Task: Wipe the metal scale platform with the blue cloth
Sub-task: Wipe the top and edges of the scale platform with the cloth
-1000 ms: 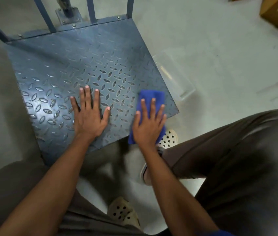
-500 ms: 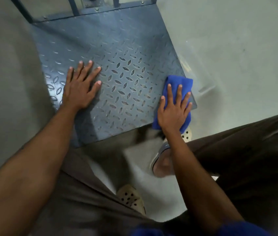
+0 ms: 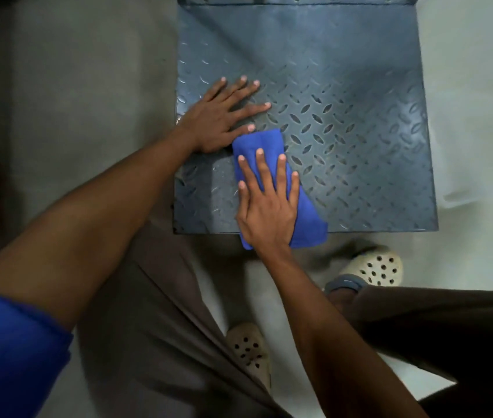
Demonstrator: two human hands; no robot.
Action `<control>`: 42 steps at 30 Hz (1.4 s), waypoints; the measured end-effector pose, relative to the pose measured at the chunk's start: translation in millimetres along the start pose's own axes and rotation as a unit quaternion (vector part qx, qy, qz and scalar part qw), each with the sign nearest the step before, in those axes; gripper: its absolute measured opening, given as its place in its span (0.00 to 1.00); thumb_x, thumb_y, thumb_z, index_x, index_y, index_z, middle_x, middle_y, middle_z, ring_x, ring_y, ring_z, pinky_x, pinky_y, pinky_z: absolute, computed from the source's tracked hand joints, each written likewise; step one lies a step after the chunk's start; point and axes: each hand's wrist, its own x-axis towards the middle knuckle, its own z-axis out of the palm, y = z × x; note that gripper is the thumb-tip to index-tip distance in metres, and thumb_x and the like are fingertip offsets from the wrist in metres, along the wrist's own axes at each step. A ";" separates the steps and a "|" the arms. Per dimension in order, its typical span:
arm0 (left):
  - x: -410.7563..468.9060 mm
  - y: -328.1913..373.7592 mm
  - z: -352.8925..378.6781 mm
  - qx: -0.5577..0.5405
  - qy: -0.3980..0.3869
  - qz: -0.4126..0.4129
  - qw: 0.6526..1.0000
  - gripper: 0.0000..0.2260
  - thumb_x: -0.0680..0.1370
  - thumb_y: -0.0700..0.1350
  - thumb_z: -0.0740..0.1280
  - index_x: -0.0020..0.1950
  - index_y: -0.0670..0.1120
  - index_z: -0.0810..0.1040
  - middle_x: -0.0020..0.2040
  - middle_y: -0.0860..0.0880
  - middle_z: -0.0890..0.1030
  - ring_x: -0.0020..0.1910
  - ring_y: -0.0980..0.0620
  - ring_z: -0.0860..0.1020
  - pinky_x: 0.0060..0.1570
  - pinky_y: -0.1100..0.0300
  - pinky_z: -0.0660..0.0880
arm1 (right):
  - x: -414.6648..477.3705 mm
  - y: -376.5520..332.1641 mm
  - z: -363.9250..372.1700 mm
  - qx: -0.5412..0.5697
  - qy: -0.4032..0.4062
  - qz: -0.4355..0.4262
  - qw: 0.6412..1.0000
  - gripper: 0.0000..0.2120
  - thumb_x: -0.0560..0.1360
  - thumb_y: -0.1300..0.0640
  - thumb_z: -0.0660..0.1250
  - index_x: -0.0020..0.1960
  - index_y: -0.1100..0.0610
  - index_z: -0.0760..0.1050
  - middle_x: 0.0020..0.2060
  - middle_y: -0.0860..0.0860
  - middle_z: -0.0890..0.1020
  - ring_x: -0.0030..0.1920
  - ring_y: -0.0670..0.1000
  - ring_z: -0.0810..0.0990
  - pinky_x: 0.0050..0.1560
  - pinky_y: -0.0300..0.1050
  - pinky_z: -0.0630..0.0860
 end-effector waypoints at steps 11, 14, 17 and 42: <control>-35.9 -33.5 8.7 0.002 0.045 -0.055 0.997 0.26 0.89 0.61 0.50 0.87 0.59 0.57 0.88 0.48 0.54 0.87 0.44 0.52 0.85 0.42 0.48 | -6.0 -26.6 7.6 0.019 -0.028 -0.090 0.995 0.25 0.89 0.43 0.50 0.86 0.40 0.55 0.86 0.43 0.55 0.87 0.55 0.48 0.84 0.61 0.52; -36.0 -31.7 6.6 0.001 0.051 -0.052 0.997 0.25 0.89 0.61 0.50 0.87 0.59 0.57 0.88 0.48 0.55 0.87 0.44 0.53 0.85 0.42 0.48 | -9.2 -45.3 12.9 0.029 -0.049 -0.154 0.987 0.24 0.89 0.45 0.51 0.85 0.41 0.57 0.86 0.44 0.57 0.87 0.56 0.49 0.84 0.62 0.52; -36.6 -29.3 3.2 -0.007 0.045 -0.055 0.997 0.26 0.89 0.61 0.49 0.87 0.59 0.57 0.88 0.48 0.54 0.87 0.43 0.52 0.85 0.42 0.46 | -15.8 -51.9 14.9 0.033 -0.069 -0.233 0.969 0.24 0.89 0.46 0.52 0.84 0.40 0.60 0.85 0.44 0.60 0.87 0.57 0.51 0.84 0.62 0.51; -81.0 93.7 44.7 -0.070 0.138 -0.338 0.929 0.29 0.88 0.52 0.51 0.86 0.40 0.58 0.87 0.40 0.58 0.87 0.42 0.55 0.86 0.46 0.52 | 28.4 37.2 -19.5 0.024 -0.029 -0.064 0.997 0.24 0.88 0.41 0.52 0.83 0.38 0.61 0.85 0.40 0.60 0.86 0.54 0.53 0.84 0.58 0.54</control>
